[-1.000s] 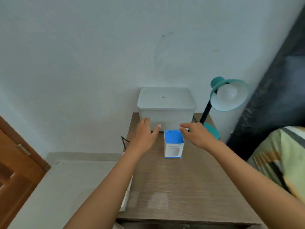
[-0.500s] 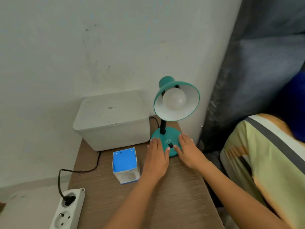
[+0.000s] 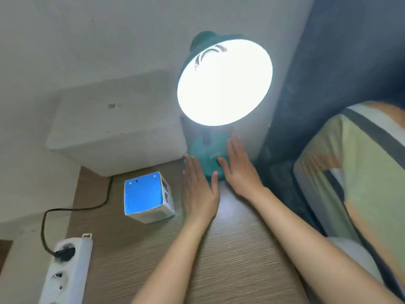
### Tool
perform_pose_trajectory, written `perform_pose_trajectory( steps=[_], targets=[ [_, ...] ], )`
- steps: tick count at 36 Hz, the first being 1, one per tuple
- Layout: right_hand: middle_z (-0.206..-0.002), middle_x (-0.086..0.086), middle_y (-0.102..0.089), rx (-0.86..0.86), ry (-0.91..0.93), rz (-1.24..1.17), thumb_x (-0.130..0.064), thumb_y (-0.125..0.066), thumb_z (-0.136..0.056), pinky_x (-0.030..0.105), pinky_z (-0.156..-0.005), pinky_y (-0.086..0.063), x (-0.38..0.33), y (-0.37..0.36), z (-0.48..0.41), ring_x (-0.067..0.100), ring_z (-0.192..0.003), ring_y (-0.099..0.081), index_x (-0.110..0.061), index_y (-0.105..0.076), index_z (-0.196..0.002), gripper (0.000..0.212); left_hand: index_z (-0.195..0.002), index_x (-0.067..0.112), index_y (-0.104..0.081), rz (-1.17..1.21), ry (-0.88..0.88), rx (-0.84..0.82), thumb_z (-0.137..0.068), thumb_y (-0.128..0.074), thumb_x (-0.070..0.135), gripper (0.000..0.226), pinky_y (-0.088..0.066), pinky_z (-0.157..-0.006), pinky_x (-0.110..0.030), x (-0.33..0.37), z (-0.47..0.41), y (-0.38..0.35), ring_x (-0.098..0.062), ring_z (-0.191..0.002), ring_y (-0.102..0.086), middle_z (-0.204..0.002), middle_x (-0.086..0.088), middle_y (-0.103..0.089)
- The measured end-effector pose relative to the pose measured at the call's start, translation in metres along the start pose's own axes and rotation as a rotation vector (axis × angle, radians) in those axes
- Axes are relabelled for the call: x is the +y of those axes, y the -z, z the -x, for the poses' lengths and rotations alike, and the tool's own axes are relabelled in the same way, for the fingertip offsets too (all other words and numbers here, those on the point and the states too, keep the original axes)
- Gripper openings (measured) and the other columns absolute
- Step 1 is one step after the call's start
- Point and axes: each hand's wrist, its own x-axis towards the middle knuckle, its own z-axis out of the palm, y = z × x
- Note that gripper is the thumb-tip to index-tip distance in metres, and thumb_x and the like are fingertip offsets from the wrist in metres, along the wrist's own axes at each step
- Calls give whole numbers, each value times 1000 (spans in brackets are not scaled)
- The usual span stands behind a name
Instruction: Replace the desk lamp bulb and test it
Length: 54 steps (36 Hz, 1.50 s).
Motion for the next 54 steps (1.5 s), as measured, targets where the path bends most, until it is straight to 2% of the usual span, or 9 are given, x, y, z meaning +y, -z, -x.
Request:
perform_pose_trajectory(
  steps=[12,28,32,35,43,47,50,54],
  targets=[
    [-159,-4,13,16,-15,6,-42,-26,-98,26,-112,-10,-1,0,1,7,-145,12,-14,3,-149,65,-148,7,6,12,8,-7,-98,-24,47,71,7,-116,-27,2,1,2,-11,-144,14,-157,-7,15],
    [-160,-4,4,59,-19,-25,-38,-31,-98,26,-117,-6,-3,-1,1,8,-146,4,-13,-6,-149,62,-149,9,6,27,-5,13,-97,-21,50,72,9,-113,-22,0,2,1,-6,-142,14,-158,-6,15],
    [-159,2,-7,118,-58,-76,-32,-37,-97,27,-118,-6,-8,-3,-2,15,-146,-4,-9,-16,-148,59,-149,8,3,40,-8,9,-97,-22,50,72,7,-114,-23,-2,2,1,-10,-144,11,-158,-6,12],
    [-156,11,-19,192,-68,-75,-26,-42,-95,32,-119,-10,-14,-6,-5,21,-145,-14,-2,-24,-144,57,-149,5,-2,43,-25,31,-90,-13,56,78,4,-114,-24,-1,1,1,-13,-144,5,-158,-10,6],
    [-155,13,-17,189,-58,-29,-25,-39,-96,35,-120,-11,-15,-8,-4,23,-145,-13,-1,-21,-144,56,-149,5,-6,111,-15,30,-85,-13,59,84,3,-114,-23,1,2,4,-16,-146,-2,-159,-9,1],
    [-157,12,-13,145,-77,-22,-26,-38,-97,33,-118,-8,-13,-6,-7,22,-146,-9,-2,-18,-145,57,-149,7,-8,169,24,-23,-88,-24,60,83,1,-116,-24,2,-1,10,-17,-146,-3,-159,-8,-1],
    [-158,11,-10,96,-103,-48,-26,-39,-97,32,-117,-6,-20,-1,-5,22,-147,-6,-4,-15,-146,58,-149,8,-7,222,67,-89,-96,-41,43,73,-6,-119,-31,5,-3,17,-19,-147,-2,-159,-7,1],
    [-158,13,-12,115,-136,-70,-24,-39,-98,29,-116,-4,-29,5,17,22,-147,-8,-3,-15,-146,58,-150,10,-8,299,129,-145,-97,-43,38,70,-11,-117,-30,10,9,33,-20,-146,-4,-159,-5,4]
  ],
)
